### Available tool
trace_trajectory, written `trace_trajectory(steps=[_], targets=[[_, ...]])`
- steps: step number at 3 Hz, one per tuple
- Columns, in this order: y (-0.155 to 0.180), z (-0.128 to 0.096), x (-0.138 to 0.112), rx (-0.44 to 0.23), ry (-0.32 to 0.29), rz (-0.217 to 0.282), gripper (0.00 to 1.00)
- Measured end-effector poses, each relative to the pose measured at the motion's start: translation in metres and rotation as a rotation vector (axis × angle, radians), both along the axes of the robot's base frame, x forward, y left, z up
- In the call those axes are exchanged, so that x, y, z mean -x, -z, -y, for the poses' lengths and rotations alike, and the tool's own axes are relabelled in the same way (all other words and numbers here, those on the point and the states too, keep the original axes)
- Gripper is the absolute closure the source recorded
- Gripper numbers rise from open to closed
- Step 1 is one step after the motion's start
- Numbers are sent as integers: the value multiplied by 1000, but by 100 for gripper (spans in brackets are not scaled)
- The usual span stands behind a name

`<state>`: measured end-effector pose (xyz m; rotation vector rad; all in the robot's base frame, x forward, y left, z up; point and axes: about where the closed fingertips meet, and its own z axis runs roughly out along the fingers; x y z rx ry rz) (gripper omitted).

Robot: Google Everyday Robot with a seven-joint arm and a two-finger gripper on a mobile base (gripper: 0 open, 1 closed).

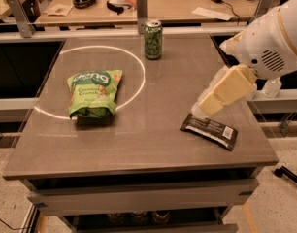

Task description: Pick green rice chip bag

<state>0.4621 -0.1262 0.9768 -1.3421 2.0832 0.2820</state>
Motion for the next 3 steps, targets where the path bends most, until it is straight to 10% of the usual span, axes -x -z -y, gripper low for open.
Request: trace_trajectory(steps=[3], targets=[[45, -64, -42, -107, -43, 57, 0]])
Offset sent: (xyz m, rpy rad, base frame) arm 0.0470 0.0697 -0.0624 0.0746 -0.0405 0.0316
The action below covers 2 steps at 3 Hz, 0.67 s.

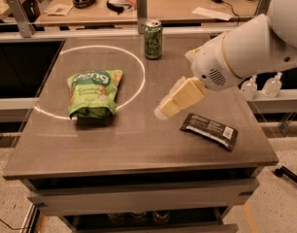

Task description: Pick green rice chip bag

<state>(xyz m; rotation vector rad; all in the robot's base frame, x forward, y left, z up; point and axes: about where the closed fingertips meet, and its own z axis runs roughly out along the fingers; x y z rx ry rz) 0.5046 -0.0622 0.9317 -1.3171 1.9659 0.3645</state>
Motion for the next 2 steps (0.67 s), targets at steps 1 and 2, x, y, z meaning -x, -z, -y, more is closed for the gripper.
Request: trace_trajectory(steps=[1, 2], targets=[[-2, -1, 2, 11, 14, 4, 0], [7, -19, -5, 18, 4, 19, 0]])
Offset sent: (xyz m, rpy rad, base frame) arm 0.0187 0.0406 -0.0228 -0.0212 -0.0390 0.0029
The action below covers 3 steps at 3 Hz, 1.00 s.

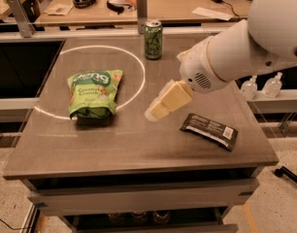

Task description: Pick green rice chip bag

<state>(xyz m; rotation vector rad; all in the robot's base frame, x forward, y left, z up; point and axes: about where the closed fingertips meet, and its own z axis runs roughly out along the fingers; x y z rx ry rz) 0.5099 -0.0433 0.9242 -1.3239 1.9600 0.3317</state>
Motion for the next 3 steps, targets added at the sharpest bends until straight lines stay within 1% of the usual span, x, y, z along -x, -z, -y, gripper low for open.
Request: trace_trajectory(steps=[1, 2, 3], targets=[[10, -27, -6, -4, -53, 14, 0], [22, -52, -15, -26, -99, 6, 0], [31, -80, -25, -63, -160, -1, 0]])
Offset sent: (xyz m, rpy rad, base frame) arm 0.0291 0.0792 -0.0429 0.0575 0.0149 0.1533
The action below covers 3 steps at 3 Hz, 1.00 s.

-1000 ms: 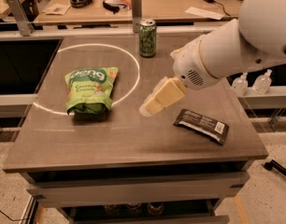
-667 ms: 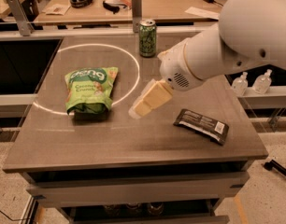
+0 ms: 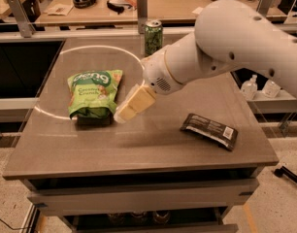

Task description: Pick green rice chip bag

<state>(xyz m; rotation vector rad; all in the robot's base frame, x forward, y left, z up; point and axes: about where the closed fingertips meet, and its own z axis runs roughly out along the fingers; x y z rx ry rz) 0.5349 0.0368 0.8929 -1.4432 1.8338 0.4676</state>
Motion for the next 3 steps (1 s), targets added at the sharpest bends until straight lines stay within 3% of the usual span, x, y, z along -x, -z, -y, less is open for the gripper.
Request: trace_trajectory(steps=[3], targets=[[17, -65, -13, -73, -132, -12, 0]])
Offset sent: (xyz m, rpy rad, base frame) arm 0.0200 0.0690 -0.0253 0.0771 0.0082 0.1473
